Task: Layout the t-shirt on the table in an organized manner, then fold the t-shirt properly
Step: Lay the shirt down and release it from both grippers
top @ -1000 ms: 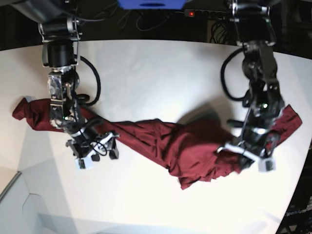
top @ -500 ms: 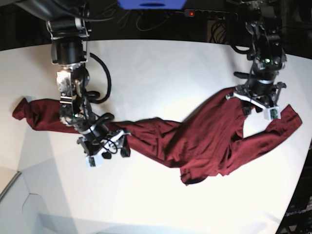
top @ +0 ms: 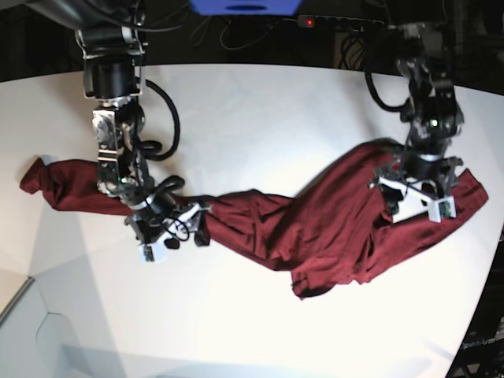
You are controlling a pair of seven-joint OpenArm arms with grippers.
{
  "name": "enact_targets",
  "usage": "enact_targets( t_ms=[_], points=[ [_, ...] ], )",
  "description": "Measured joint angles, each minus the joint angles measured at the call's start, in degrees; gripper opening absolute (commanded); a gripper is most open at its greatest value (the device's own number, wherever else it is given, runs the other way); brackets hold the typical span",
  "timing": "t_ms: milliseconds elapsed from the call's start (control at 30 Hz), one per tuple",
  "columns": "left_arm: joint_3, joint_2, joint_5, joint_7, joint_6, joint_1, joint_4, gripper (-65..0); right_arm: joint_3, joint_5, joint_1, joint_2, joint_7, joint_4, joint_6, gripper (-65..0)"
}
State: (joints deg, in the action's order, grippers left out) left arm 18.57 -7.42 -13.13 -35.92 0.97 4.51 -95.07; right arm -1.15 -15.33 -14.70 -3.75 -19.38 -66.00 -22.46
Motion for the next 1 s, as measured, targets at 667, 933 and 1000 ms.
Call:
enact_targets(
  t_ms=[667,933,1000],
  points=[
    [-0.3,0.0,0.2,-0.1,-0.3,-6.0,16.3,-36.6,0.3,0.0,0.3,-1.0,-0.1,0.0,0.0,-24.4],
    [-0.3,0.0,0.0,0.0,-0.3,-7.2,17.0,-63.8,0.0,0.0,0.3,-1.0,-0.1,0.0,0.0,-24.4],
    [-0.3,0.0,0.1,-0.2,-0.3,-7.1,16.7,-65.0,0.0,0.0,0.3,-1.0,-0.1,0.0,0.0,-24.4]
  ],
)
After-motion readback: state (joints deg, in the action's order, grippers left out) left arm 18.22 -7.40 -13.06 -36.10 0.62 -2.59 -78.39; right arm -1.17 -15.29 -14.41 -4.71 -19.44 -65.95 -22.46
